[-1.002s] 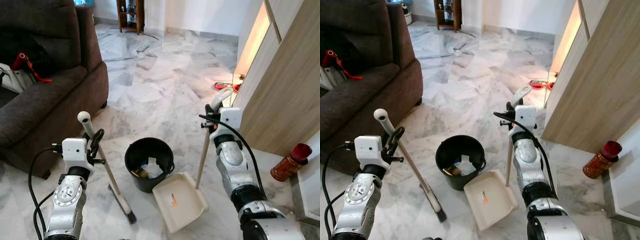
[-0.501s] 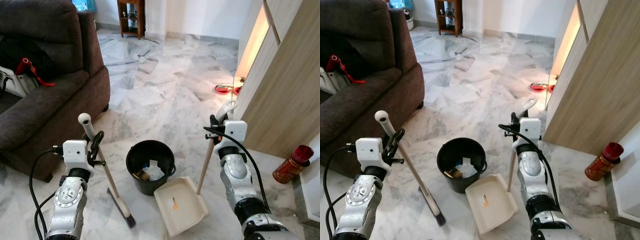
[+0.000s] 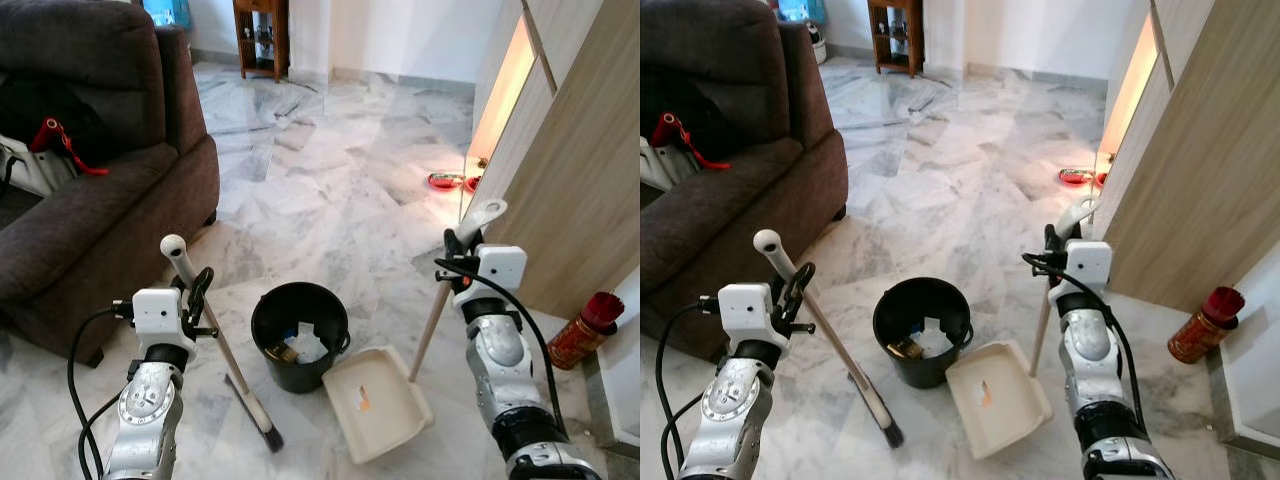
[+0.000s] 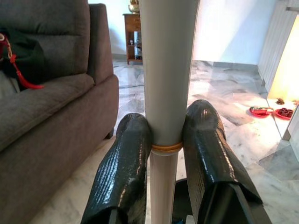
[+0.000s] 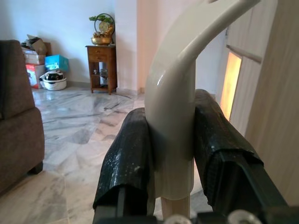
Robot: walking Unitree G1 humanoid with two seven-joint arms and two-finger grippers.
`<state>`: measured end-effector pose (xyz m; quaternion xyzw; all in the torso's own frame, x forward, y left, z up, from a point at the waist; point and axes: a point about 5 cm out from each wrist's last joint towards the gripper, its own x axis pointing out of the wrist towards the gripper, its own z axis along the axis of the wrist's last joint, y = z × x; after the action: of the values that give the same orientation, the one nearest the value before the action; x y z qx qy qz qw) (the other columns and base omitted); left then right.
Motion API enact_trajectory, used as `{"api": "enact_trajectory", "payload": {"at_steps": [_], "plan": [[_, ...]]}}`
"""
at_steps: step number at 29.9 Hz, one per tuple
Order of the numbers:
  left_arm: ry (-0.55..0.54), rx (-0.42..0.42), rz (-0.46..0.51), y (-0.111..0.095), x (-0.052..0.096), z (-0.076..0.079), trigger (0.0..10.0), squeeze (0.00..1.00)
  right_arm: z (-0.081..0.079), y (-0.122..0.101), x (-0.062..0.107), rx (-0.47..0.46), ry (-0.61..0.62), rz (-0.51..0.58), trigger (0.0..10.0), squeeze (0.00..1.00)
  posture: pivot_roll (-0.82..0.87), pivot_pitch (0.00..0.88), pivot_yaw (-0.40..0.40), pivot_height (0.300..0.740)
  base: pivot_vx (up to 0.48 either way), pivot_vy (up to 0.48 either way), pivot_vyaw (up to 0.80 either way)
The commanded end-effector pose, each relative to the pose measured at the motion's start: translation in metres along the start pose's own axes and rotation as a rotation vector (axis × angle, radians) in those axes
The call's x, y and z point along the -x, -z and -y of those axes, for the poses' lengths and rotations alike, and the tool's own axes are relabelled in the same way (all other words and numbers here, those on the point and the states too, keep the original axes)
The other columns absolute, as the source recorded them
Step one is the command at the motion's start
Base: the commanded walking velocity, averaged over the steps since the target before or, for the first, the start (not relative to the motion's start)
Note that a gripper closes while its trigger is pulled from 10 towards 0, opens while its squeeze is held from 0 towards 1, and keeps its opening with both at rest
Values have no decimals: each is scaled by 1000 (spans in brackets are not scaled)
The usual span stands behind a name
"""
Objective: Sweep floor
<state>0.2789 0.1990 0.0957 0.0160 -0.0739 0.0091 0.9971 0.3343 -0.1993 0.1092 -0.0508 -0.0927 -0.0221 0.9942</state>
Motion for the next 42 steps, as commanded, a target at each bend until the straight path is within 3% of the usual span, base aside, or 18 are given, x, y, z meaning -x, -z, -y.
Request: {"api": "enact_trajectory", "payload": {"at_steps": [1, 7, 20, 35, 42], "plan": [[22, -18, 45, -9, -3, 2, 10000, 0, 3, -16, -9, -7, 21, 69, 10000, 0, -10, 0, 4, 740, -262, 0, 0], [-8, -26, 52, -11, -3, -6, 10000, 0, -8, -14, -9, -20, -1, 51, 10000, 0, 4, 0, -24, 740, -260, 0, 0], [-3, -37, 77, -19, -16, -10, 10000, 0, -26, -15, -12, -40, -27, 54, 10000, 0, 2, 0, 11, 740, -258, 0, 0], [-2, -24, 70, -16, -12, -5, 10000, 0, -20, -13, -13, -51, -4, 24, 10000, 0, -11, 0, -4, 740, -253, 0, 0], [-7, -20, 66, -14, -10, -2, 10000, 0, -18, -12, -13, -44, -9, 12, 10000, 0, -15, 0, -12, 740, 0, 0, -787]]}}
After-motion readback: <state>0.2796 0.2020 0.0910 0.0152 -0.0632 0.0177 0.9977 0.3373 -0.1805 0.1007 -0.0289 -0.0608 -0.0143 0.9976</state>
